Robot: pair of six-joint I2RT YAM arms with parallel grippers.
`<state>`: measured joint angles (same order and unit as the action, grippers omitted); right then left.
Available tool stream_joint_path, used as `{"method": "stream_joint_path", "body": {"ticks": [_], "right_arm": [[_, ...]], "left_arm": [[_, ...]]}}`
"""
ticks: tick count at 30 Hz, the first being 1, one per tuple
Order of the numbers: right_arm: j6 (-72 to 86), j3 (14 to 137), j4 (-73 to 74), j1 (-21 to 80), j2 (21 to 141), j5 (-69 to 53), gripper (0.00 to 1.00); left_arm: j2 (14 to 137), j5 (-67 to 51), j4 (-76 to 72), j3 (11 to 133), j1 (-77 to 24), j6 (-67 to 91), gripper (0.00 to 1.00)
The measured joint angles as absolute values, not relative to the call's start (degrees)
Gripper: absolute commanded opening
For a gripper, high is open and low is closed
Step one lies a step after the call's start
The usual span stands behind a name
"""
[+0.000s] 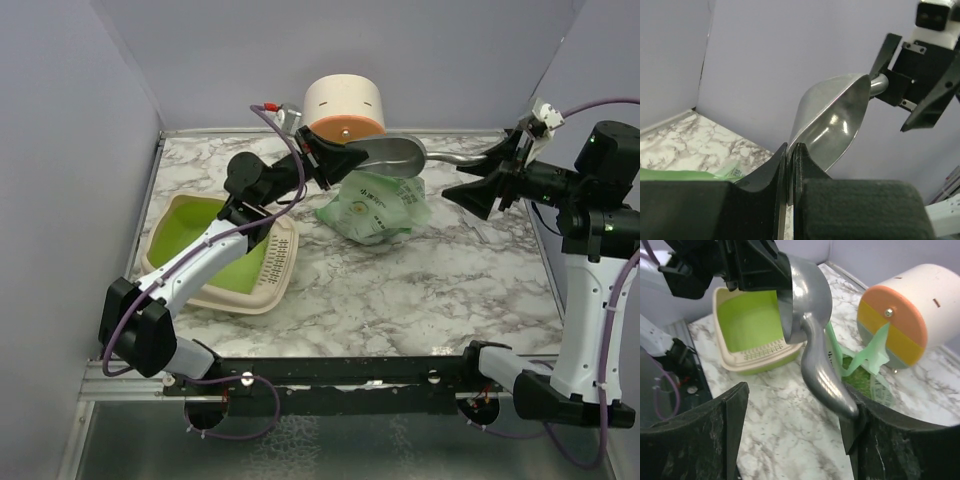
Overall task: Fill the litter box with clean litter
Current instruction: Adjust the spatula.
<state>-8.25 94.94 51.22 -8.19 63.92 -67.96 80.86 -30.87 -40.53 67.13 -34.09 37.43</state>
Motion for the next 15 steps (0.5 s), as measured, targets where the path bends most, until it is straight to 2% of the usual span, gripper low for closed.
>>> {"method": "stream_joint_path", "body": {"ticks": [2, 5, 15], "right_arm": [[-8.36, 93.76, 49.74, -8.19, 63.16, -67.11, 0.84], [-7.64, 92.4, 47.79, -8.12, 62.17, -66.39, 0.88], [-2.35, 95.09, 42.87, -7.97, 65.54, -66.0, 0.91]], "left_arm": [[81.62, -30.55, -42.02, 66.3, -32.38, 42.17, 0.0], [82.96, -27.24, -43.99, 64.73, -29.58, 50.0, 0.0], [86.02, -24.14, -43.62, 61.1, -25.98, 67.13, 0.0]]}}
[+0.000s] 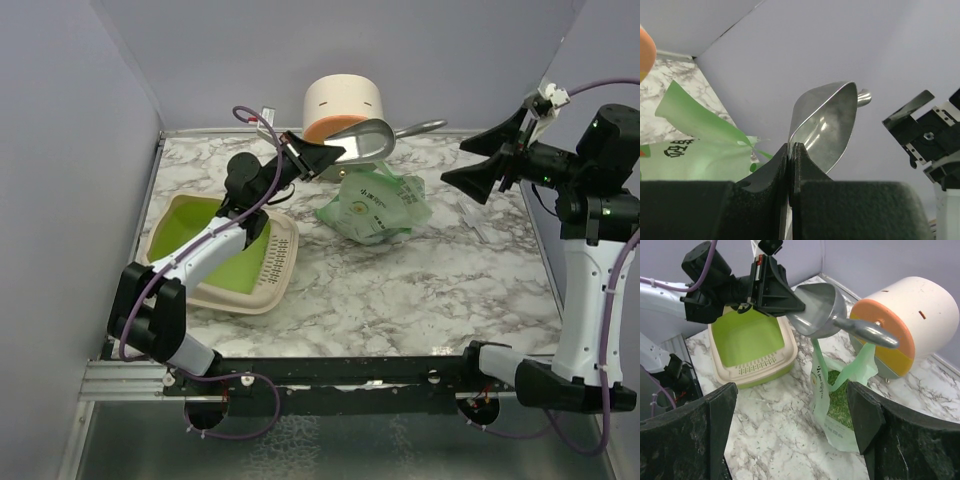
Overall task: Fill the litter box with clean litter
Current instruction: Adjust the spatula.
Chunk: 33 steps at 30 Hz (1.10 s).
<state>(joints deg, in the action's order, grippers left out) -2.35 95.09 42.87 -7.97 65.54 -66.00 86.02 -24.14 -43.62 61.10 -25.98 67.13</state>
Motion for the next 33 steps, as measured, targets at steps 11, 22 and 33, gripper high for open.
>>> {"method": "stream_joint_path", "body": {"ticks": [11, 22, 33], "right_arm": [[8.25, 105.97, 41.41, -10.87, 81.23, -75.09, 0.91], [58.61, 85.91, -10.87, -12.75, 82.5, -87.13, 0.85], [61.1, 87.11, -15.73, -12.75, 81.65, -88.64, 0.58]], "left_arm": [[79.15, -24.88, -38.57, 59.11, -25.47, 71.66, 0.0], [79.66, -25.71, -32.27, 62.04, -26.87, 68.49, 0.0], [83.94, -25.71, -26.7, 67.85, -32.01, 62.76, 0.0]]}}
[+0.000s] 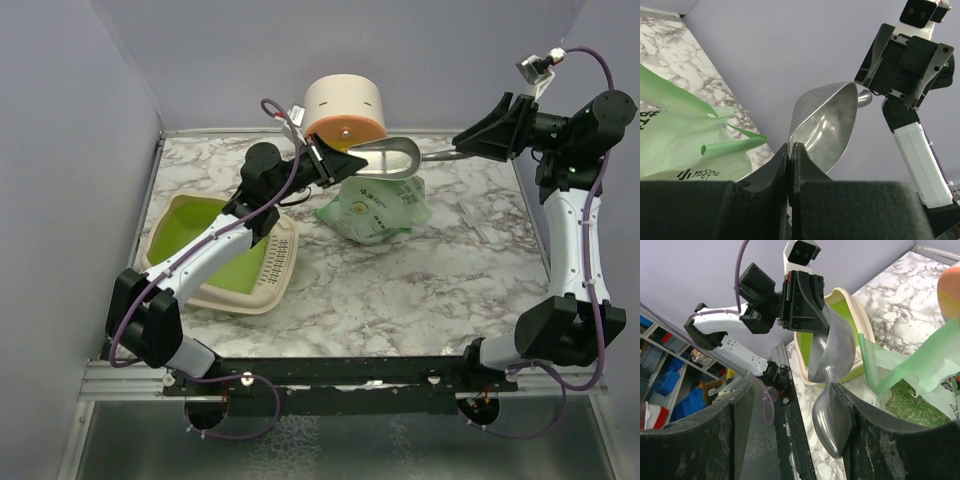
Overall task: Fill the litter box with clean litter
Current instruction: Adjust the spatula.
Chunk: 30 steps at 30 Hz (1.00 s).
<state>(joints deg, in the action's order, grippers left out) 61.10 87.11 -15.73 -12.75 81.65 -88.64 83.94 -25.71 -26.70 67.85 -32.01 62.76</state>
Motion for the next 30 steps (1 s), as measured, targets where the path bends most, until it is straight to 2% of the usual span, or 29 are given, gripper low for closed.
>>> {"method": "stream_joint_path", "body": {"ticks": [4, 10, 13, 17, 20, 24, 30], "right_arm": [[58.96, 86.89, -13.87, -12.75, 81.65, -88.84, 0.54], [51.86, 86.48, -6.0, -12.75, 81.67, -89.06, 0.65], [42.78, 88.49, 3.75, -12.75, 82.41, -89.19, 0.68], [24.29, 100.53, 25.74, -12.71, 87.61, -86.94, 0.66], [14.57, 102.8, 37.58, -12.71, 88.95, -85.71, 0.64], [7.18, 102.72, 46.94, -12.71, 89.25, -83.57, 0.62], [1.04, 101.41, 53.39, -12.71, 89.14, -82.13, 0.58]], "left_arm": [[85.25, -25.74, -25.26, 69.08, -32.77, 61.73, 0.0], [86.52, -25.74, -23.97, 71.05, -33.15, 60.47, 0.0], [86.61, -25.74, -23.07, 71.77, -33.17, 59.66, 0.0], [86.61, -25.74, -22.87, 72.34, -33.78, 59.42, 0.0], [86.61, -25.71, -22.65, 72.69, -33.91, 59.27, 0.0], [86.72, -25.74, -22.57, 72.77, -34.26, 59.09, 0.0], [88.12, -25.74, -22.2, 73.91, -34.26, 58.94, 0.0]]}}
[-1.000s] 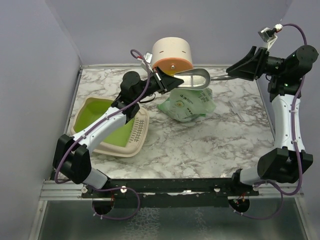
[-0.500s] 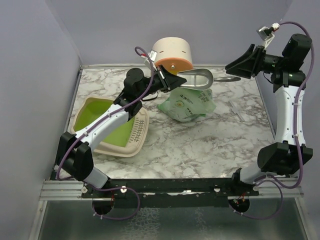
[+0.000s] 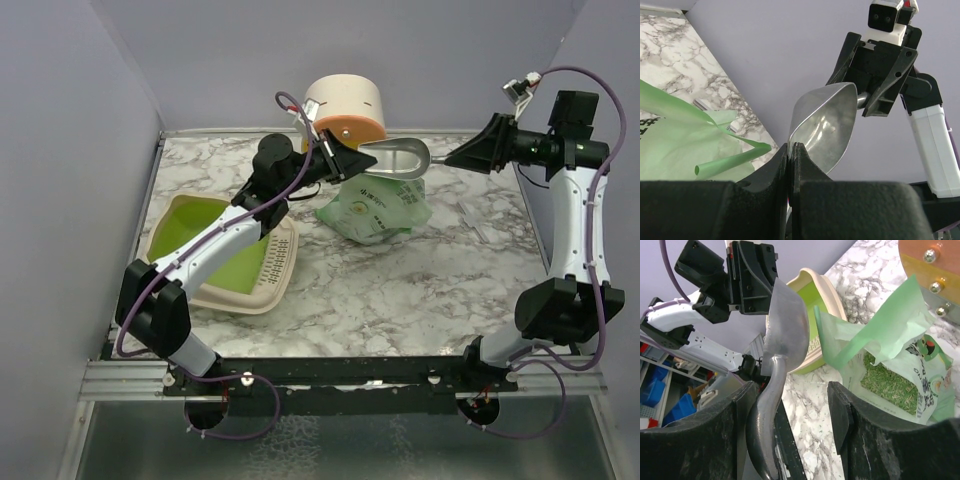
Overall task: Fill the litter box with clean litter
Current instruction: Adjust the spatula.
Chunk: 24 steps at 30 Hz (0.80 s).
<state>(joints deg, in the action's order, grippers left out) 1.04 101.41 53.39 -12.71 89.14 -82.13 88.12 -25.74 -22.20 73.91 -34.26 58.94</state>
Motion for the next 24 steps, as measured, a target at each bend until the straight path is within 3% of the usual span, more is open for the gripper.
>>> {"method": "stream_joint_path", "body": {"ticks": [3, 13, 24], "right_arm": [[-0.12, 99.85, 54.52, -12.71, 88.75, -81.6, 0.56], [-1.28, 98.85, 55.96, -12.71, 87.55, -80.6, 0.32], [-1.83, 96.73, 56.07, -12.71, 85.49, -78.63, 0.43]], "left_arm": [[88.55, -25.74, -22.17, 73.93, -34.3, 58.83, 0.0], [90.37, -25.69, -21.71, 74.7, -35.44, 58.33, 0.0], [90.37, -24.34, -21.5, 74.78, -36.01, 57.93, 0.0]]}}
